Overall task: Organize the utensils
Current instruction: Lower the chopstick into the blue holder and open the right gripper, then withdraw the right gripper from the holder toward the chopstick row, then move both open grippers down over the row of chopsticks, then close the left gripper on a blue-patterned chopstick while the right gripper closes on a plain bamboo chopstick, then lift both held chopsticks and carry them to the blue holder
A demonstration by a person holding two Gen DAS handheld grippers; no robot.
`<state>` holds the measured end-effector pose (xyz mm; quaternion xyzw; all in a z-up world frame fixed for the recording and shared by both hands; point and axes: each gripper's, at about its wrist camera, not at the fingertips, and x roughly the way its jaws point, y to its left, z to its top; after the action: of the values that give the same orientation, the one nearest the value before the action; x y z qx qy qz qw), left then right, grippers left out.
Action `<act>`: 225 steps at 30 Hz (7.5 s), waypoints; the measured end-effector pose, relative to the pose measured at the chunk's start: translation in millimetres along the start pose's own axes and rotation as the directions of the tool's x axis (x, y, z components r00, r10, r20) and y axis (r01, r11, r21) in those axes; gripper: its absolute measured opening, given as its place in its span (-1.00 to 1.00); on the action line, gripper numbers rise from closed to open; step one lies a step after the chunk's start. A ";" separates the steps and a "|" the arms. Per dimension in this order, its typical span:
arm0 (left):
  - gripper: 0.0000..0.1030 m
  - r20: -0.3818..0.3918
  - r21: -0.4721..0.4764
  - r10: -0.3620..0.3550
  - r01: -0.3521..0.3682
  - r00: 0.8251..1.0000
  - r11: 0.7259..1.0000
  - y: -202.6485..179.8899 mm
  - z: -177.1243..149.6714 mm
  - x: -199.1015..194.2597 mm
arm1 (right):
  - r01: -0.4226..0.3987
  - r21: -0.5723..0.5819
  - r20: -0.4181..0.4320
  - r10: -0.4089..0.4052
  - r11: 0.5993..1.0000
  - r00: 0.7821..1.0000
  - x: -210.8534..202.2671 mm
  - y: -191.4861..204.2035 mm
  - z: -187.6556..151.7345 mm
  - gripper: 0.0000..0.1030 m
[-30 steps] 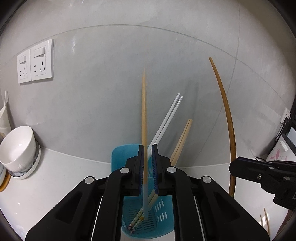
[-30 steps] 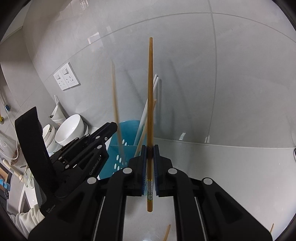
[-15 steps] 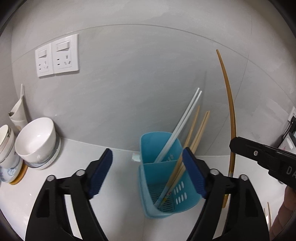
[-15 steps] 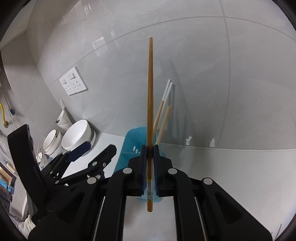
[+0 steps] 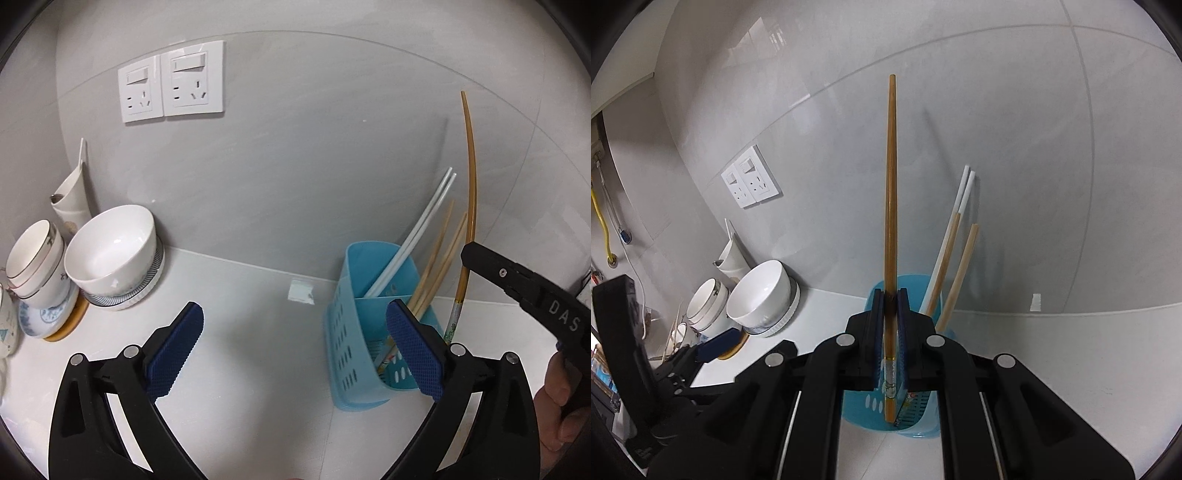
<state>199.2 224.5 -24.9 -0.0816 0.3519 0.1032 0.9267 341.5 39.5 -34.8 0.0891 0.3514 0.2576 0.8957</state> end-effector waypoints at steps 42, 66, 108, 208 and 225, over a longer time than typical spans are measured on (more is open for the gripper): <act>0.89 -0.115 0.023 -0.057 0.060 0.992 0.998 -58.4 -45.5 -36.9 | 0.342 -0.030 -0.097 -0.344 0.939 0.934 -96.7 -69.1 -55.8 0.85; 0.88 -0.462 0.127 -0.061 0.134 0.885 0.983 -120.9 -179.5 -31.1 | 0.535 0.055 -0.348 -0.486 0.843 0.802 -200.3 -169.0 -208.5 0.70; 0.07 -0.658 0.242 0.074 0.116 0.750 0.963 -169.8 -249.8 7.6 | 0.499 -0.037 -0.704 -0.377 0.866 0.602 -154.0 -176.5 -258.3 -0.29; -0.87 0.032 0.059 -0.168 0.166 0.985 0.984 -81.7 14.3 -85.0 | 0.166 -0.053 -0.124 -0.171 0.985 0.977 -96.5 2.4 1.4 -0.88; -0.87 0.239 0.039 -0.229 0.226 0.944 0.973 -75.7 13.5 -30.3 | 0.120 -0.042 -0.096 -0.123 0.992 0.988 -66.1 -6.1 9.6 -0.88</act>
<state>204.5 150.4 11.3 -0.1031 0.2252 0.0029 0.9688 309.5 -0.1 8.8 0.0384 0.3951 0.2130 0.8928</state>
